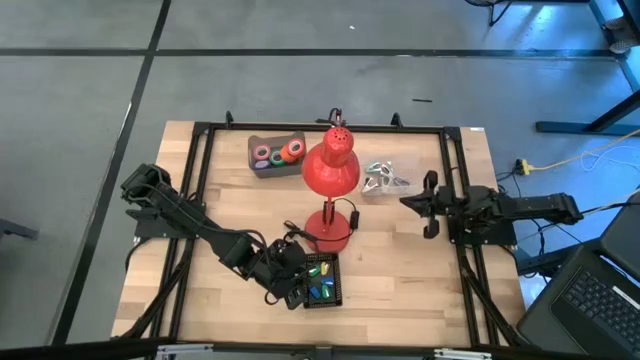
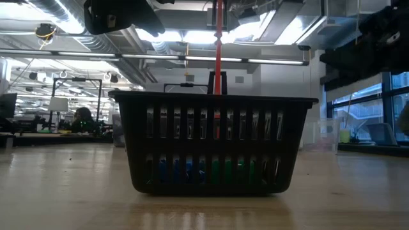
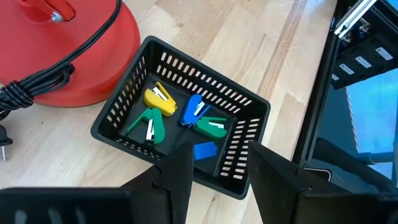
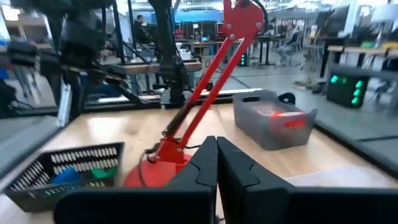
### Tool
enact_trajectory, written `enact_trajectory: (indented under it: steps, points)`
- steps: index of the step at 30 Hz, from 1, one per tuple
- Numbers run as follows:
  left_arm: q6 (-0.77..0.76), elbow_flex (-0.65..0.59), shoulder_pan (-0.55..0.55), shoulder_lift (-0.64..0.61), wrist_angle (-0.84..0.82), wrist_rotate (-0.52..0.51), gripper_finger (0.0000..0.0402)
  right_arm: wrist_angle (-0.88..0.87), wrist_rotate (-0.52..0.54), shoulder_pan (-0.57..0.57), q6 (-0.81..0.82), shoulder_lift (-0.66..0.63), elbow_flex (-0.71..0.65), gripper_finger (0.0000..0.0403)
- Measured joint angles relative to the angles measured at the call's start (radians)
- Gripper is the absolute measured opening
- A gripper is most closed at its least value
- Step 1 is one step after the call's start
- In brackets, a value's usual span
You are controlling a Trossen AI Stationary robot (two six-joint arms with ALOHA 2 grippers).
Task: Pick and place Stapler, Stapler remover, tape
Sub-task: Return to Home Position
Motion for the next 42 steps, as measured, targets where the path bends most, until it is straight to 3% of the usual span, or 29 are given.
enact_trajectory:
  steps: [5, 30, 42]
  points:
    - [0.000, 0.000, 0.000, 0.000, 0.000, 0.000, 0.0141, 0.008, 0.058, 0.000, -0.092, 0.007, 0.000, 0.0013]
    - [0.001, 0.000, -0.019, -0.007, -0.003, 0.000, 0.0141, 0.009, 0.060, 0.000, -0.094, 0.007, 0.000, 0.0026]
    - [0.000, -0.001, -0.069, -0.125, -0.008, 0.050, 0.0141, 0.009, 0.060, 0.000, -0.094, 0.007, 0.000, 0.0026]
